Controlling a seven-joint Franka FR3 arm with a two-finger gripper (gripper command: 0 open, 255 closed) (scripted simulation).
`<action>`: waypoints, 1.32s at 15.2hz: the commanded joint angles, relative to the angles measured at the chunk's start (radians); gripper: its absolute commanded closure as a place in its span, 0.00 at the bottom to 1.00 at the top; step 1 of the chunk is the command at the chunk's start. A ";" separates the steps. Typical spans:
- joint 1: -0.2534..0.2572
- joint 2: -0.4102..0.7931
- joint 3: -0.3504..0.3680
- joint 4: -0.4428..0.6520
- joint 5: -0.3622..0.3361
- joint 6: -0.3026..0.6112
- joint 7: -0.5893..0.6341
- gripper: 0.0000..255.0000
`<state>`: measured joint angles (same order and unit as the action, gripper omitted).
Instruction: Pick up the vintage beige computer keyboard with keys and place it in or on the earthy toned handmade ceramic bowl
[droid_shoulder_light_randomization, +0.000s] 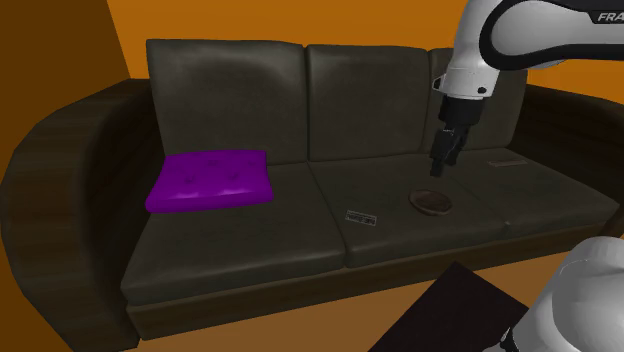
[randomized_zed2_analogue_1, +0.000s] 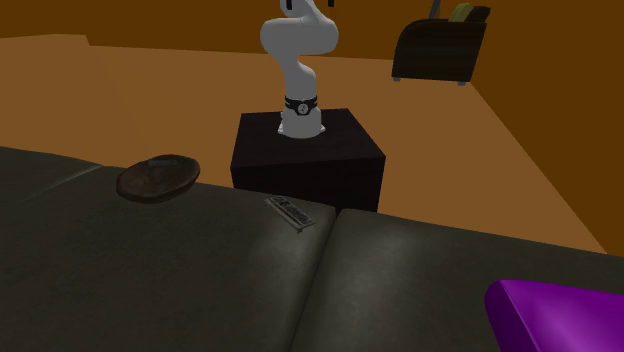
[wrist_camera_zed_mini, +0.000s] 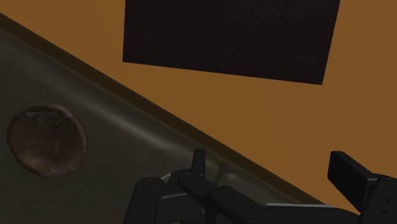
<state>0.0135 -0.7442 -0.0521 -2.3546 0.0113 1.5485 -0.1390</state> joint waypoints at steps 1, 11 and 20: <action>0.000 0.000 0.000 0.000 0.000 0.000 0.000 0.00; 0.012 0.221 -0.114 -0.107 -0.036 0.357 -0.205 0.00; 0.046 0.538 -0.206 -0.066 0.020 0.648 -0.417 0.00</action>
<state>0.0566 -0.2544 -0.2434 -2.4397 0.0195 2.1663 -0.5207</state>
